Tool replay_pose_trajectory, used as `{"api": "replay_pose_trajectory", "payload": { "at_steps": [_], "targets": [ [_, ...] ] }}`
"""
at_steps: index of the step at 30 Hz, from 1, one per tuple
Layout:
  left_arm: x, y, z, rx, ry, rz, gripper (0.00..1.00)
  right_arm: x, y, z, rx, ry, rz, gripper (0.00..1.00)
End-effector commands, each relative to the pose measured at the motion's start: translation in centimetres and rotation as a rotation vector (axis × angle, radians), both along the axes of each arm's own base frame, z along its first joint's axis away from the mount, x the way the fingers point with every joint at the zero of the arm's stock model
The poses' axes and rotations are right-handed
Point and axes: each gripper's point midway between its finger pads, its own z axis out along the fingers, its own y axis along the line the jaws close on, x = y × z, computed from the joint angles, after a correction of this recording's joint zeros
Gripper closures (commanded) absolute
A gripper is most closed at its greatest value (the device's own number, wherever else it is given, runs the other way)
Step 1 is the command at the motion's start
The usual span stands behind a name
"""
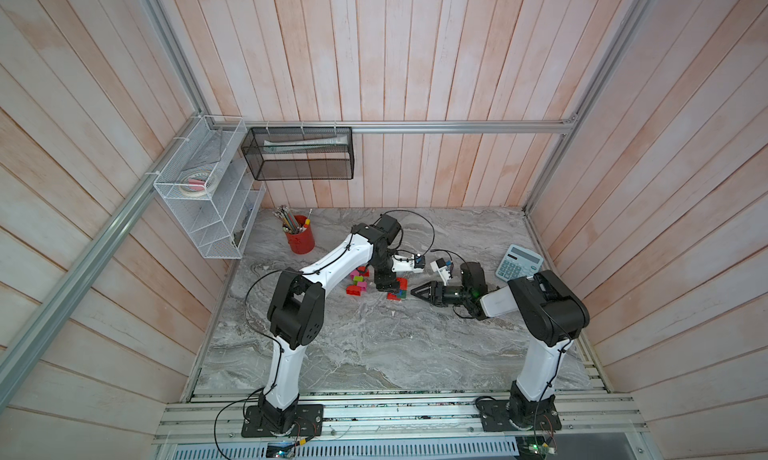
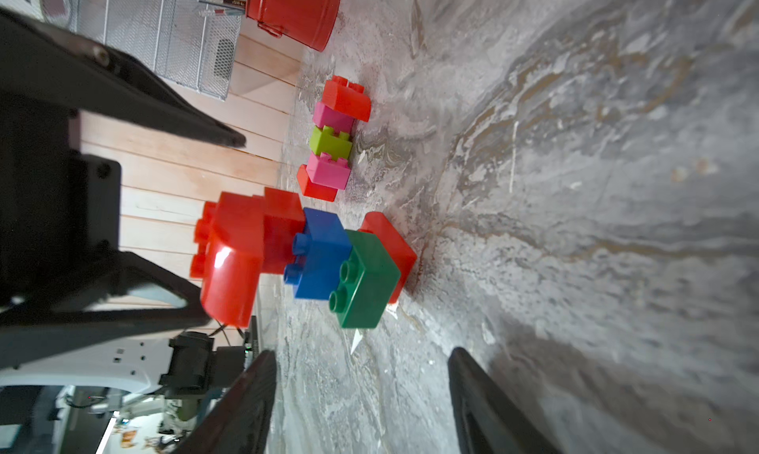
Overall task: Assemble the letter s with lego
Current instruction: Assemble the lego brick with the lego brick, then adjust the lego brick at the center of the board.
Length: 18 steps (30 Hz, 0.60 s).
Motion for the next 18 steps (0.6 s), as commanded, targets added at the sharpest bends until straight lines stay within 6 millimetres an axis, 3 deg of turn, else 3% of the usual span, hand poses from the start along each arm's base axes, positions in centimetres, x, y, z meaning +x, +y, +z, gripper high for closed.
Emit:
{"api": "replay_pose_trajectory", "payload": {
  "at_steps": [1,6,10,18],
  "targets": [
    [-0.2,-0.4,3.7,-0.120,-0.034,0.028,0.17,0.2,-0.6,1.1,-0.035,-0.247,-0.008,0.32],
    [-0.8,0.3,5.1,-0.168,-0.040,0.059,0.15,-0.1,-0.2,1.8,-0.086,-0.478,0.024,0.32],
    [-1.2,1.3,5.7,-0.194,-0.020,0.094,0.14,-0.1,0.6,1.1,-0.171,-0.635,0.060,0.31],
    [-2.0,3.2,5.9,-0.203,-0.006,0.140,0.13,1.0,1.7,0.5,-0.241,-0.799,0.073,0.28]
  ]
}}
